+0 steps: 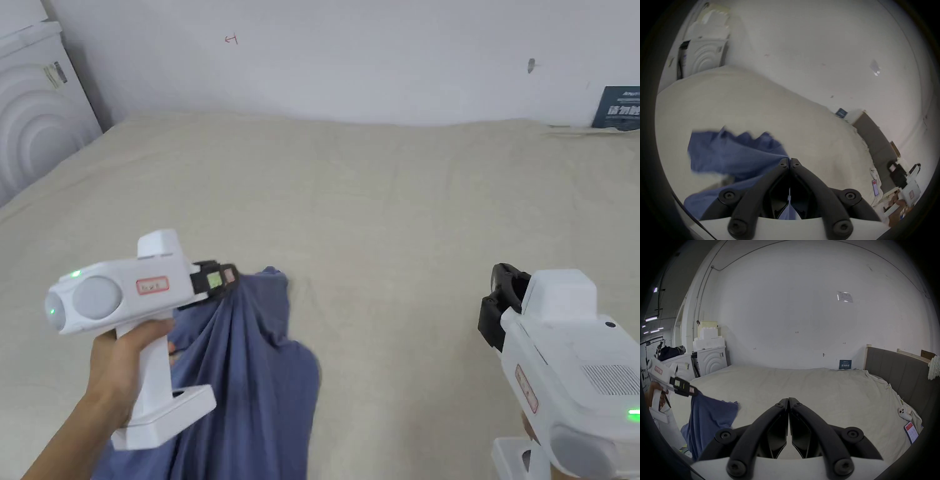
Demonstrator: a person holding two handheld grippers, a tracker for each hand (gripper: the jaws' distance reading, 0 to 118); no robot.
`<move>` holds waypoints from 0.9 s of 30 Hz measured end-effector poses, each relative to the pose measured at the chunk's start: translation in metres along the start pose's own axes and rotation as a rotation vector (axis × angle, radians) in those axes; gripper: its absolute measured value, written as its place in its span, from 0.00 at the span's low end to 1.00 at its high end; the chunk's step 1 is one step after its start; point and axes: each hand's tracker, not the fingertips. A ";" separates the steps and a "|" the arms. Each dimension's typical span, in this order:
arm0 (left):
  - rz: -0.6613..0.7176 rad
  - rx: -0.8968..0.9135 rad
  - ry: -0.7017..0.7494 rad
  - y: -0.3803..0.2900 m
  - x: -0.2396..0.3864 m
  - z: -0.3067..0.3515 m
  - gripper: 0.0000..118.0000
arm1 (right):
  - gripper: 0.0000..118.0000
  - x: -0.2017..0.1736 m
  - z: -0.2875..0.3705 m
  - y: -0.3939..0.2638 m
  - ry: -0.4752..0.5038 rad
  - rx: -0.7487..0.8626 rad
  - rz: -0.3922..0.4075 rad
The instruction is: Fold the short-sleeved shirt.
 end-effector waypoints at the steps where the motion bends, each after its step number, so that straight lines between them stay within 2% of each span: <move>1: -0.025 0.009 -0.021 0.007 0.018 -0.004 0.00 | 0.01 0.004 0.004 0.001 -0.009 0.007 -0.003; 11: -0.207 0.045 -0.269 0.052 0.166 -0.031 0.00 | 0.01 0.062 0.039 0.017 -0.131 0.072 -0.010; 14: -0.218 0.030 -0.345 0.057 0.197 -0.039 0.00 | 0.01 0.082 0.050 0.020 -0.181 0.086 -0.012; 23: -0.284 -0.057 -0.526 0.026 0.274 -0.077 0.00 | 0.01 0.134 0.073 0.020 -0.301 0.097 -0.020; 27: -0.363 -0.133 -0.495 -0.002 0.290 -0.105 0.00 | 0.01 0.149 0.078 0.014 -0.338 0.087 -0.036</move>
